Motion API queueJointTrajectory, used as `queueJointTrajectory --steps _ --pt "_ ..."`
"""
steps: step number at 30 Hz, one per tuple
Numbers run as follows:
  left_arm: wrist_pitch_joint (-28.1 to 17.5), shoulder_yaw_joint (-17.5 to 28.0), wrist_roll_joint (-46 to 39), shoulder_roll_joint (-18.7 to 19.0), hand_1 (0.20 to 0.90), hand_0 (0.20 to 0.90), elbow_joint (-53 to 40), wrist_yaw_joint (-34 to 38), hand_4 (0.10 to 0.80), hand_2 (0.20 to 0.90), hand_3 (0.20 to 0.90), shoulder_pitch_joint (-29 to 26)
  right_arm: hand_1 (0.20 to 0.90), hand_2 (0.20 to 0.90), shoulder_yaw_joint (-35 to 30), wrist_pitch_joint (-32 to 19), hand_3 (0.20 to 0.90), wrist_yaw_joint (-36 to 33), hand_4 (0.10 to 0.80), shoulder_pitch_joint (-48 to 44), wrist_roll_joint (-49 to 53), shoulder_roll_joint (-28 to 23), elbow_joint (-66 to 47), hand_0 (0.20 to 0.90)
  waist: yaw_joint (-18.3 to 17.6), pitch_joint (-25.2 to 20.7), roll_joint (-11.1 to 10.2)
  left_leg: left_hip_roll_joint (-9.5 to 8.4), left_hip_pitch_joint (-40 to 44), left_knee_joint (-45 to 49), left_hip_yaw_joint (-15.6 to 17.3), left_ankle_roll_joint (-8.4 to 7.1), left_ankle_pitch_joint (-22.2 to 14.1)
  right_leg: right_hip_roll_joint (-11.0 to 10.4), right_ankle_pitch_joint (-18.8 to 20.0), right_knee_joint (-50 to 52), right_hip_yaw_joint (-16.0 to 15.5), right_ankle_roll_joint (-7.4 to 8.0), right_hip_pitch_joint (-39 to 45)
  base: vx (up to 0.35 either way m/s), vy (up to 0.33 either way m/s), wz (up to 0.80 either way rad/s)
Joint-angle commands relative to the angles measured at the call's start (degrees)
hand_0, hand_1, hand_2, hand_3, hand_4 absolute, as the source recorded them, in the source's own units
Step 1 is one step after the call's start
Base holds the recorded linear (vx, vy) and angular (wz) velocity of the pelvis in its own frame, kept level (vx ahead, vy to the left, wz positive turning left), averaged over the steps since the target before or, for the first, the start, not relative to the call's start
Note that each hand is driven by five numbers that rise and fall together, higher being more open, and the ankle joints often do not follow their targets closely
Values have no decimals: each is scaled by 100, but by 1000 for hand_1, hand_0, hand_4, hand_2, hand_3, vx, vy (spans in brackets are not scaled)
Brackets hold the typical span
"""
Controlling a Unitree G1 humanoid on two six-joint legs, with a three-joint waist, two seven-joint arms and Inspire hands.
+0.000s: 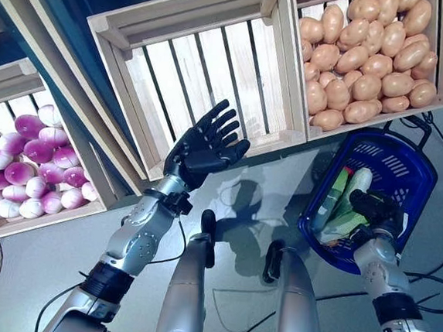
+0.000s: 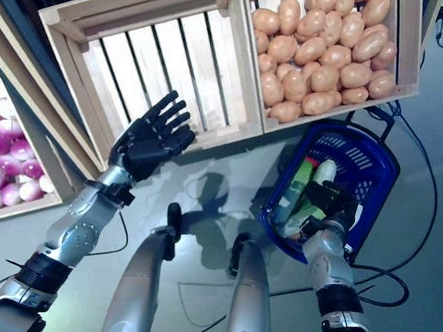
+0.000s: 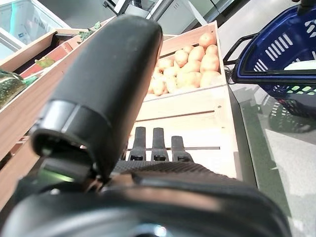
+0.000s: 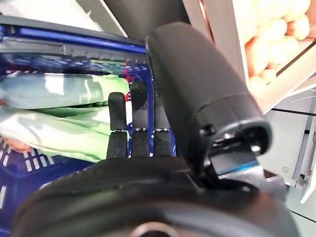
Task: Put vegetables into the basket
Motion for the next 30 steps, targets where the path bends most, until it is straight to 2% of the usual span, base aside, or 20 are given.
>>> queueJointTrajectory --steps 1,2,8,13,18,22,25,30 --pt "-619 -88 104 -160 900 900 -596 -153 800 900 900 -437 556 556 -176 -475 556 132 571 -221 -287 -391 -287 556 39 -5 16 52 331 1006 -114 -85 -1410 -76 890 -589 131 -43 350 90 10 3" --pt "-618 -96 90 -169 900 900 -606 -152 800 900 900 -389 900 900 -138 -513 900 223 800 -134 -424 -355 -387 900 35 -33 1 57 396 979 -109 -93 -1403 -72 909 -642 134 -28 428 80 12 2" --pt "-495 4 405 -298 900 900 -528 -507 800 900 900 164 900 900 -35 -848 900 1052 800 710 -1013 -63 -974 900 4 -403 -109 125 1202 513 -25 -150 -1333 -4 1030 -1436 107 29 1370 146 27 -1" --pt "-209 4 651 -243 900 900 -180 -807 800 900 900 611 900 900 149 -877 900 1483 800 1317 -1454 190 -1285 900 -34 -873 -202 199 1963 -313 101 -226 -1061 -11 1220 -2405 17 103 2212 161 23 -7" --pt "172 74 1182 -256 900 900 524 -1141 800 900 900 1331 900 900 582 -359 900 1934 800 1983 -2391 477 -1135 900 -62 -1622 -232 124 3030 -1837 269 -247 -579 25 1611 -3818 -175 261 3171 209 34 -4" --pt "232 -24 1741 -286 900 900 1118 -1169 800 900 900 1750 900 900 896 37 900 2275 800 2232 -2796 526 -767 900 -61 -2004 -215 74 3450 -2500 334 -247 -373 45 1848 -4367 -232 353 3502 146 50 1" --pt "217 -151 2173 -290 900 900 1688 -1204 800 900 900 1847 900 900 1117 143 900 2513 800 2267 -3156 548 -337 900 -44 -2155 -216 75 3653 -2852 388 -243 -267 19 1991 -4636 -317 412 3631 67 45 2" --pt "276 -433 2975 -487 900 900 3272 -1230 800 900 900 1744 900 900 1486 369 900 2990 800 2174 -3228 717 893 900 -17 -2378 -227 100 3974 -3447 484 -250 -89 -46 2226 -5068 -475 562 3826 10 37 2"
